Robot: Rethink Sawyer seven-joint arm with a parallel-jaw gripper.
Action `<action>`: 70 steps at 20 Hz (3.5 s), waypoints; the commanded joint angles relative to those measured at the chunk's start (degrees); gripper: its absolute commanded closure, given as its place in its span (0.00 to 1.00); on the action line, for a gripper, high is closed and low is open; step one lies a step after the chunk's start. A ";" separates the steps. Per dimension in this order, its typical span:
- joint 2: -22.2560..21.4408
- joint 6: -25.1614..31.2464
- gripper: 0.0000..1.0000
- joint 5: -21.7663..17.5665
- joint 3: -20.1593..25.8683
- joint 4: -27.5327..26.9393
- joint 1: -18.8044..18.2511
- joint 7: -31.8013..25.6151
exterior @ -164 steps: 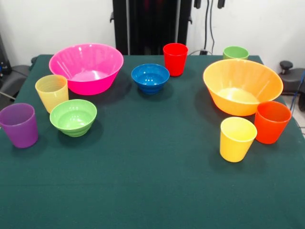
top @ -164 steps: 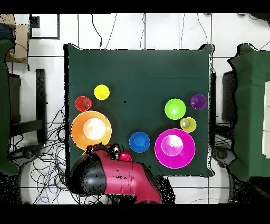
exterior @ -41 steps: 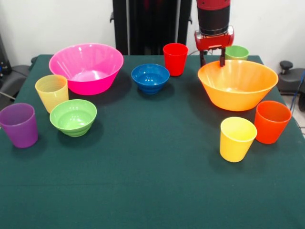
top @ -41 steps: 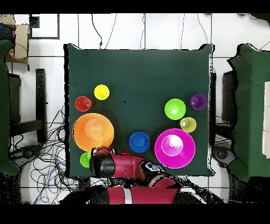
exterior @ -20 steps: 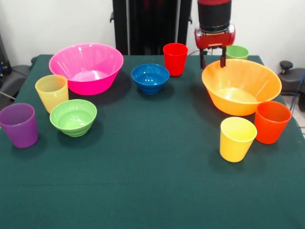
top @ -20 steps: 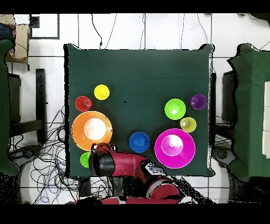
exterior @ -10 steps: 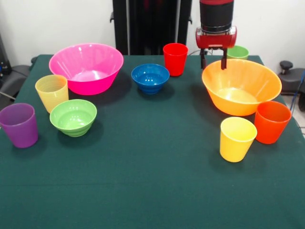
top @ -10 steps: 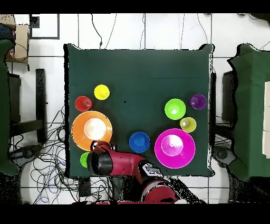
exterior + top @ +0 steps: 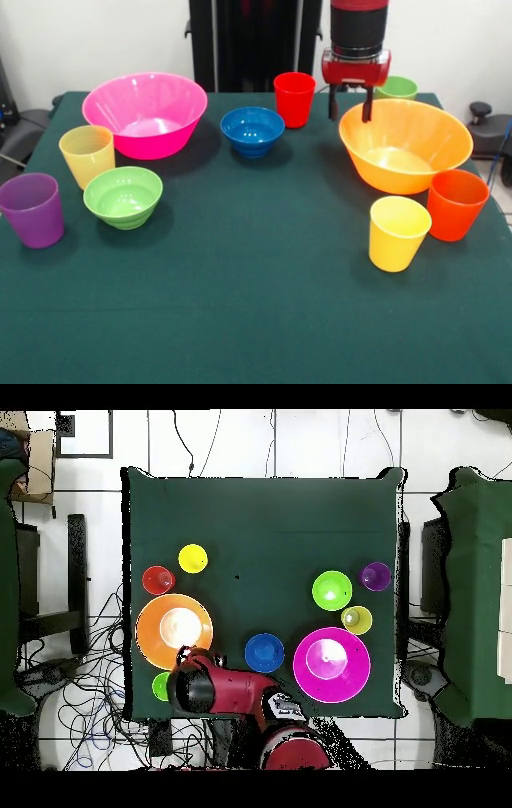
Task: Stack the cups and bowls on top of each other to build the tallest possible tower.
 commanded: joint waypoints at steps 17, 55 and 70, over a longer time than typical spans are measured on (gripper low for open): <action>11.49 -6.74 0.00 -1.78 1.59 -11.02 -1.12 8.13; 9.99 -5.84 0.00 -4.39 7.94 -10.41 -3.01 7.17; 9.93 -8.32 0.00 -5.26 1.59 -12.49 2.38 6.07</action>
